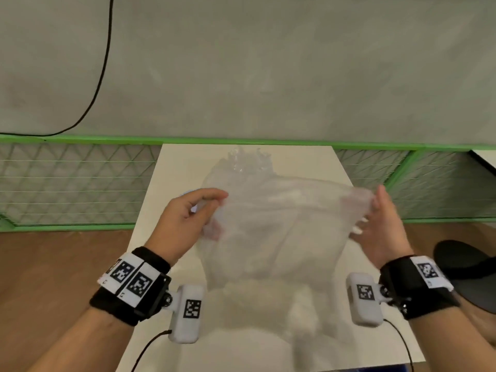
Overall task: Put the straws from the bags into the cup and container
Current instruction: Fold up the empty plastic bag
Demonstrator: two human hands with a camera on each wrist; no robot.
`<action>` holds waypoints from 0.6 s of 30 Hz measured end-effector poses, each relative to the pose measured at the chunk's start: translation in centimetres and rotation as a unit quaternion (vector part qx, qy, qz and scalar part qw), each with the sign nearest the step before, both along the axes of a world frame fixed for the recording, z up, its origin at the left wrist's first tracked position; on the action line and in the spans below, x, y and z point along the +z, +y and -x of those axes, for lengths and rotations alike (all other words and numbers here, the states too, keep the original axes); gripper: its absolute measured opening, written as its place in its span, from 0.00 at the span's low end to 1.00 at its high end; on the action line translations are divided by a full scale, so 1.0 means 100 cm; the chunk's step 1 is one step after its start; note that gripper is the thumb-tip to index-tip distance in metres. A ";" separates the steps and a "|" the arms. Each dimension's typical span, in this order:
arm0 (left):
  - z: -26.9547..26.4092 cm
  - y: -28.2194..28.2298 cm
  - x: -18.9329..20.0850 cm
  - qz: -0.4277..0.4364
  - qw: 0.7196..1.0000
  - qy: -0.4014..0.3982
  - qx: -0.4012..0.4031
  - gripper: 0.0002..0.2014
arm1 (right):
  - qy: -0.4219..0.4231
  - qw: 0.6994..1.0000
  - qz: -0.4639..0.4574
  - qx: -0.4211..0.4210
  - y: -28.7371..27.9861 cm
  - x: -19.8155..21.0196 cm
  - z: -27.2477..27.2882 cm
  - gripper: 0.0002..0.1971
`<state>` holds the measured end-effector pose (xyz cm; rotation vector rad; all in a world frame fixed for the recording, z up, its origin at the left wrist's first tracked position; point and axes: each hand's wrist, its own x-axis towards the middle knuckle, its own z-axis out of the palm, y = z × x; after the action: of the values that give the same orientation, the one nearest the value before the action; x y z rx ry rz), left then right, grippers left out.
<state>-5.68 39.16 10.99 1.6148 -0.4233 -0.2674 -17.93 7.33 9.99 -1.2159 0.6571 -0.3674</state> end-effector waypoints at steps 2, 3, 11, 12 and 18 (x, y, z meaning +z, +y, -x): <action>0.007 -0.008 0.002 0.036 0.995 0.071 -0.053 0.20 | -0.016 0.991 -0.086 0.102 0.010 -0.019 0.007 0.31; 0.011 -0.011 0.002 0.036 0.991 0.095 -0.086 0.27 | -0.016 0.984 -0.099 0.150 0.015 -0.030 0.009 0.37; 0.015 -0.011 0.003 -0.121 0.989 0.017 -0.083 0.49 | -0.066 0.966 0.207 0.138 -0.003 -0.018 0.010 0.39; 0.013 -0.008 0.004 -0.131 0.988 0.016 -0.080 0.51 | -0.056 0.947 0.267 0.170 -0.011 -0.016 0.012 0.36; 0.024 -0.018 0.019 -0.195 0.974 -0.022 -0.115 0.56 | 0.012 0.920 0.368 0.133 -0.013 -0.011 0.000 0.21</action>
<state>-8.09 37.35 12.86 1.9584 -0.6230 -0.5158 -17.96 6.03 8.84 -2.0075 0.3611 -0.3836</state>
